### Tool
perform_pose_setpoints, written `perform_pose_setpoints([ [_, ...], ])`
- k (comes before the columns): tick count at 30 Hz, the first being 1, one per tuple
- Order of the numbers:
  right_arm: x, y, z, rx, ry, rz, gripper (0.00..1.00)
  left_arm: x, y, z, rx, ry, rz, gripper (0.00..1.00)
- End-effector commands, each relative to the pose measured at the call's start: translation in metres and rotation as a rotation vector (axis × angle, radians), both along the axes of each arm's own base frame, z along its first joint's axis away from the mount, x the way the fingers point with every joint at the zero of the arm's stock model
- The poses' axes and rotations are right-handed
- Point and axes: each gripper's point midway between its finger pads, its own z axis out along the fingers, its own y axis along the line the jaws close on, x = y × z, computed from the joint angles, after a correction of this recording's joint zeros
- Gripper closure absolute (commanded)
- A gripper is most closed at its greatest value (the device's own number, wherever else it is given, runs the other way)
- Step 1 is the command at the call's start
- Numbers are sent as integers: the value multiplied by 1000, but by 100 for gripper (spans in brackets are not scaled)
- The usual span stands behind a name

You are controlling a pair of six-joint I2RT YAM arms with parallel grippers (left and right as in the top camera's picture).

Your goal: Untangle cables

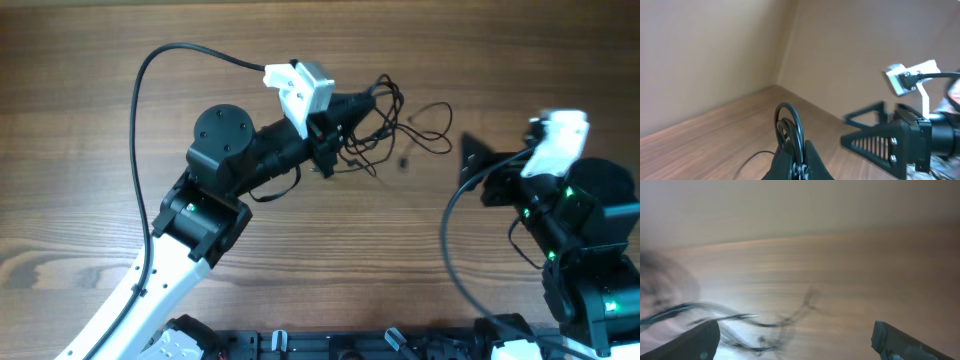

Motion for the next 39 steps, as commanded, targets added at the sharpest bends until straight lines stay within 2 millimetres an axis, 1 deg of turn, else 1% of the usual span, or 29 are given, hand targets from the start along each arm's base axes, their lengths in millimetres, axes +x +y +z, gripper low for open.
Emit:
perform_pose_setpoints([
  [1,-25,64,28,-50,-169,464,0,-27,-9,12,-22,-22,-154,96],
  [3,-30,76,43,-24,-237,544,0,-40,-13,16,-29,-43,-229,96],
  [4,-33,80,47,-15,-254,574,0,-47,-16,19,-35,-57,-266,96],
  [8,-48,96,52,20,-276,703,0,-70,-32,30,-52,-141,-341,96],
  [9,-47,96,52,21,-274,703,1,-77,-36,32,-52,-167,-359,96],
  [10,-46,96,51,22,-269,702,9,-80,-38,33,-56,-173,-369,96],
  [11,-45,96,50,23,-265,703,23,-87,-42,35,-61,-180,-390,96],
  [12,-45,96,49,24,-262,702,47,-90,-44,36,-64,-184,-398,96],
  [13,-44,96,49,24,-260,702,85,-91,-45,36,-66,-186,-402,96],
  [14,-44,96,48,25,-258,702,96,-90,-45,37,-67,-186,-398,95],
  [15,-44,96,48,25,-258,701,96,-88,-44,37,-67,-185,-386,83],
  [16,-41,94,48,21,-255,682,96,-85,-44,37,-68,-183,-370,76],
  [17,-33,86,46,43,-223,604,96,-83,-43,37,-69,-180,-354,43],
  [18,-25,78,44,68,-193,527,96,-80,-43,37,-70,-177,-340,7],
  [19,-18,70,43,93,-169,452,96,-78,-42,38,-73,-169,-328,0],
  [20,-14,65,43,114,-155,397,96,-73,-40,38,-89,-126,-308,0],
  [21,-8,58,45,147,-148,334,96,-64,-38,36,-108,-58,-262,0],
  [22,-3,51,48,189,-142,272,96,-49,-32,32,-131,35,-190,0],
  [24,0,49,56,243,-158,239,96,-34,-26,23,-153,148,-119,0],
  [26,1,50,66,276,-187,244,96,-34,-26,20,-179,228,-119,0],
  [27,2,51,69,291,-192,241,96,-34,-26,20,-189,256,-119,0],
  [30,1,53,73,334,-190,245,96,-33,-26,15,-243,411,-119,0],
  [33,-8,66,83,352,-216,347,96,-33,-26,13,-250,440,-118,0],
  [34,-11,71,89,386,-218,374,96,-32,-29,9,-244,450,-120,0],
  [37,-12,72,94,424,-218,376,96,-33,-39,1,-238,487,-137,0],
  [38,-12,72,93,424,-217,376,96,-35,-42,1,-238,485,-146,3],
  [39,-12,72,93,424,-217,376,96,-36,-44,2,-241,480,-153,14],
])
